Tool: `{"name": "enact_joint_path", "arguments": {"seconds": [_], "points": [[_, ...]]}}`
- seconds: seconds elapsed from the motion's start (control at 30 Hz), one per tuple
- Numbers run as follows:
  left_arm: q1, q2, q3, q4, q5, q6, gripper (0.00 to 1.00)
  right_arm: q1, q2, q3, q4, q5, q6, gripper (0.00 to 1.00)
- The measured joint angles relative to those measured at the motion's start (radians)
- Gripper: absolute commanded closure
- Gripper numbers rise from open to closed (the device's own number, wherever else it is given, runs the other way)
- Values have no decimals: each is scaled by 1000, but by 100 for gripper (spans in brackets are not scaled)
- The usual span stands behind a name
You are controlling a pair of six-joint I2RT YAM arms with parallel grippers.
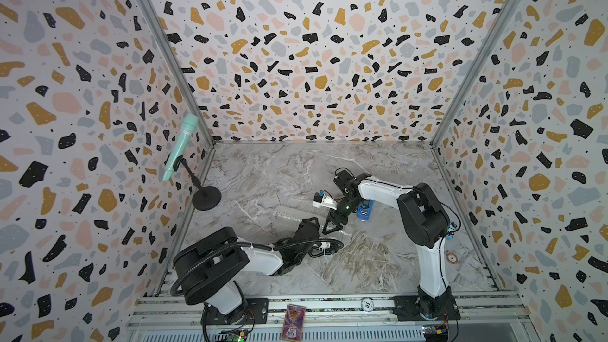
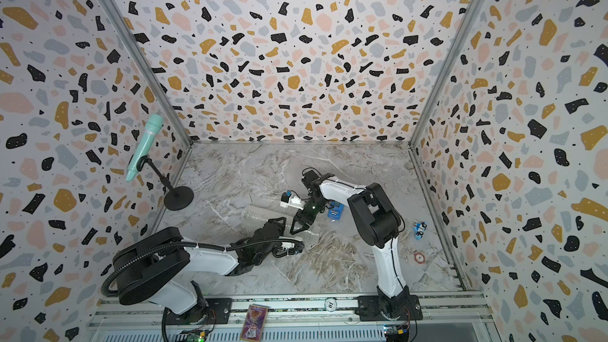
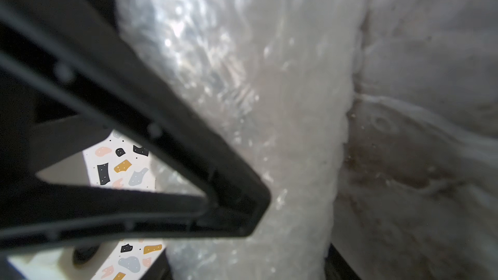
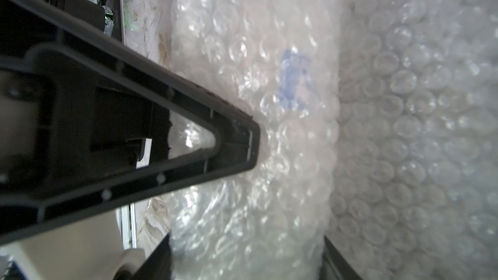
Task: Wrap wine bottles in bubble wrap
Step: Wrap the wine bottle in bubble wrap.
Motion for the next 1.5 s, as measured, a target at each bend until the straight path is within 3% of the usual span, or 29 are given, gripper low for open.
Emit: {"name": "enact_joint_path", "arguments": {"seconds": [0.27, 0.5, 0.73, 1.23, 1.5], "points": [[0, -8, 80, -161, 42, -42, 45, -26, -103, -3, 50, 5, 18, 19], [1, -35, 149, -341, 95, -69, 46, -82, -220, -43, 142, -4, 63, 20], [7, -36, 276, -604, 177, -107, 46, -133, -256, -119, 235, 94, 189, 24], [74, 192, 697, -1134, 353, -187, 47, -177, -278, -313, 388, 228, 401, 26], [121, 306, 876, -1349, 466, -212, 47, -271, -505, -501, 552, 260, 504, 24]]}}
